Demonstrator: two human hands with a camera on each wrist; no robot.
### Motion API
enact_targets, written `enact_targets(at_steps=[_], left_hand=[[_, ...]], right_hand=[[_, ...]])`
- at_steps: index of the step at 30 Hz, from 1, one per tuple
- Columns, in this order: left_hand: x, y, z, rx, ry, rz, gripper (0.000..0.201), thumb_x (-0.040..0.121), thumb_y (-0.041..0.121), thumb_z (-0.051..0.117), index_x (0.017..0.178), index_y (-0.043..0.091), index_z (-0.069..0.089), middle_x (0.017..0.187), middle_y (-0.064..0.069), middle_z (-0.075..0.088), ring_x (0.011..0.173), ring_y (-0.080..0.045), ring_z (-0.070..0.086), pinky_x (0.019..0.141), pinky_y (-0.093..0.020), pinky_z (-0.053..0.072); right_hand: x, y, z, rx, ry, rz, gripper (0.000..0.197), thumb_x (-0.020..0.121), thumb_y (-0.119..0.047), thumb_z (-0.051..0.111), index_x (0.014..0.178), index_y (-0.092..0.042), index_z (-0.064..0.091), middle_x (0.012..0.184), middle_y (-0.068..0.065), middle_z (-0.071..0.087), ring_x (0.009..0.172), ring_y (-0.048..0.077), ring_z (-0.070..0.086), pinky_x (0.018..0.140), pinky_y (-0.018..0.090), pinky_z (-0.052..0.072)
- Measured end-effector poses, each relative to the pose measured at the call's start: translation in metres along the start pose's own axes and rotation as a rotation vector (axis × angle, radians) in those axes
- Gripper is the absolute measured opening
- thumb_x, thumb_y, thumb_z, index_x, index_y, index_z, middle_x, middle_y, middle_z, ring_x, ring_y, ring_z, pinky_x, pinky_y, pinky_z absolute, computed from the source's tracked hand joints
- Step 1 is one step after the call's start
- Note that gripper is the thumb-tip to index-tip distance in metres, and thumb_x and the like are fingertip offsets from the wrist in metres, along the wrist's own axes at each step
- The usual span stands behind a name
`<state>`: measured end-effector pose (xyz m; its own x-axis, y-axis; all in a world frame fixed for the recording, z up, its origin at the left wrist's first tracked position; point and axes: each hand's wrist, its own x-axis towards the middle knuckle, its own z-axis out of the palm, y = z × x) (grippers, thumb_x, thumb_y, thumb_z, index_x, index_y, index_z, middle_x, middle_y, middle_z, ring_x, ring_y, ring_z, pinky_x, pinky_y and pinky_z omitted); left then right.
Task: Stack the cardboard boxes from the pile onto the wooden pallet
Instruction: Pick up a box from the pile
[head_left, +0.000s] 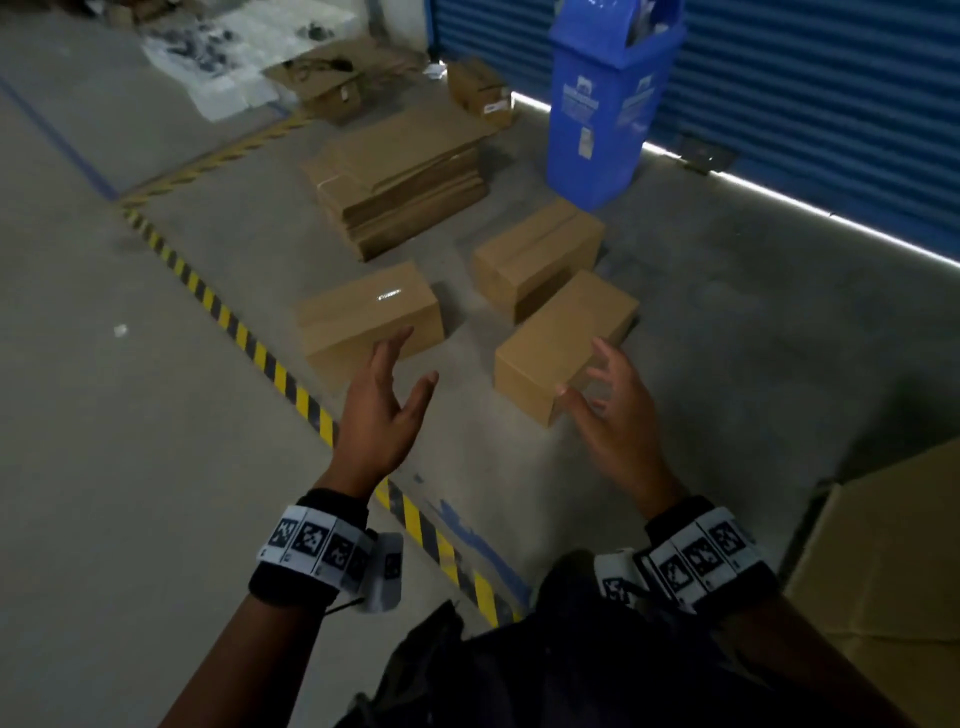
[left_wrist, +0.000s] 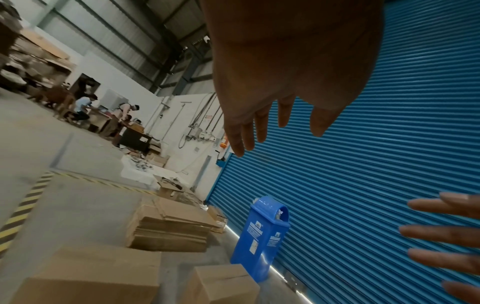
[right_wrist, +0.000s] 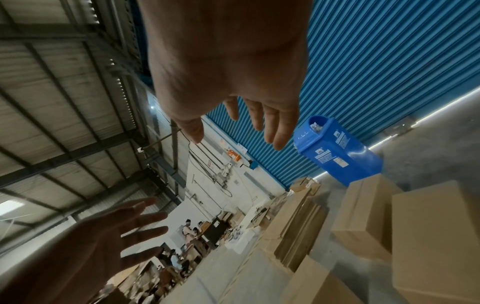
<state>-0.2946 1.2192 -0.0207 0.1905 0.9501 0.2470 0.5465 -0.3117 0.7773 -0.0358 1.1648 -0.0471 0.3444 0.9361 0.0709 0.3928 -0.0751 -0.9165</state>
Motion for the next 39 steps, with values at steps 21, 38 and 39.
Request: enact_targets(at_steps=[21,38,39], left_hand=[[0.511,-0.134,0.238,-0.119,-0.397,-0.249,0.046,0.100,0.029,0.061,0.143,0.016,0.051,0.142,-0.003,0.055,0.127,-0.018,0.052,0.099,-0.033,0.044],[0.624,-0.424,0.531,0.154,-0.836,-0.522,0.039,0.106,0.026,0.049,0.141,0.009,0.052,0.143,-0.010,0.055,0.129,-0.025,0.052,0.102,-0.032,0.041],[0.619,-0.441,0.547,0.173,-0.849,-0.523,0.039,0.105,0.026,0.051,0.141,0.009,0.052,0.142,-0.009,0.056,0.127,-0.026,0.054,0.097,-0.030,0.041]], right_hand=[[0.457,0.151,-0.008,-0.296,-0.038,0.513,0.062,0.093,-0.039,0.064,0.148,-0.021,0.041,0.146,0.010,0.048,0.126,0.031,0.054,0.099,0.039,0.046],[0.577,0.451,0.133,-0.394,-0.187,0.869,0.049,0.100,-0.033,0.055,0.145,-0.017,0.042,0.148,0.005,0.044,0.134,0.023,0.043,0.105,0.029,0.035],[0.576,0.476,0.142,-0.399,-0.197,0.883,0.049,0.100,-0.033,0.055,0.144,-0.017,0.042,0.147,0.005,0.045,0.133,0.024,0.044,0.105,0.031,0.036]])
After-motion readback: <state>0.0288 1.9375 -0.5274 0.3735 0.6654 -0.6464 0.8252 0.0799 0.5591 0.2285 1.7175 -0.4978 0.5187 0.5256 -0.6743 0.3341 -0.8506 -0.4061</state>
